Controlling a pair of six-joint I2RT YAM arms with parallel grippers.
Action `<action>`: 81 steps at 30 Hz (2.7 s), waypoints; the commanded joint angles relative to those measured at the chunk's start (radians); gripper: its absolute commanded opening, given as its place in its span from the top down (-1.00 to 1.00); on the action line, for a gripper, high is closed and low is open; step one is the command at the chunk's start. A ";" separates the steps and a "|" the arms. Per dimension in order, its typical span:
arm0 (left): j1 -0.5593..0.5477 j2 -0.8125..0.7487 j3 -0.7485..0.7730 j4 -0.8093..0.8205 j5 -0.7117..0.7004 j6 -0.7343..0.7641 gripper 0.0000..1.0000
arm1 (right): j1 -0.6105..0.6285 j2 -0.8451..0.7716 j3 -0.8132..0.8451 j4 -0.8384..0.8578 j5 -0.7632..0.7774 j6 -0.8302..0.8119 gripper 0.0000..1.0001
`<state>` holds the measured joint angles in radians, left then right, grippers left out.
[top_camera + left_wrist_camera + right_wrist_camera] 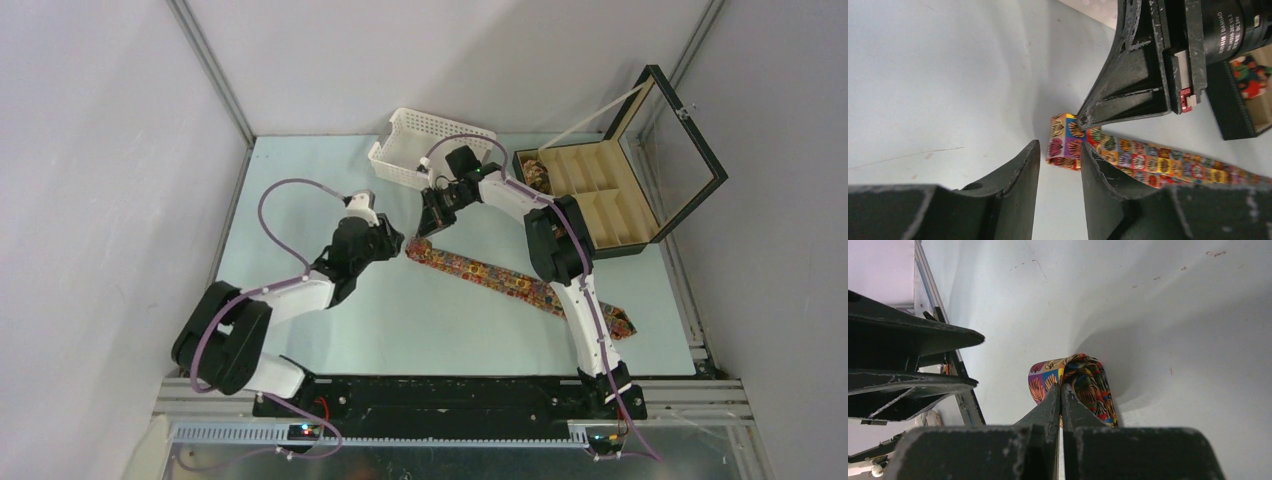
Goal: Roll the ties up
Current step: Roll the tie at the center of the board.
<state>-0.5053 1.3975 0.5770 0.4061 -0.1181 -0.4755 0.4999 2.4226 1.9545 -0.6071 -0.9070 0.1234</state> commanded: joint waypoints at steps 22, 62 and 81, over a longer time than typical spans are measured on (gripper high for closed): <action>0.166 0.297 -0.087 0.497 0.371 -0.417 0.21 | 0.002 -0.048 -0.014 0.033 0.017 0.004 1.00; 0.145 0.049 -0.215 0.370 0.263 -0.675 0.21 | 0.011 -0.081 -0.064 0.102 0.058 0.040 1.00; 0.069 0.343 -0.182 0.688 0.285 -0.900 0.06 | 0.011 -0.091 -0.071 0.106 0.066 0.043 1.00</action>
<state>-0.4301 1.7004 0.3626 0.9813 0.1619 -1.3285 0.5049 2.3924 1.8851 -0.5243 -0.8482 0.1669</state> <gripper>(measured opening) 0.477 0.008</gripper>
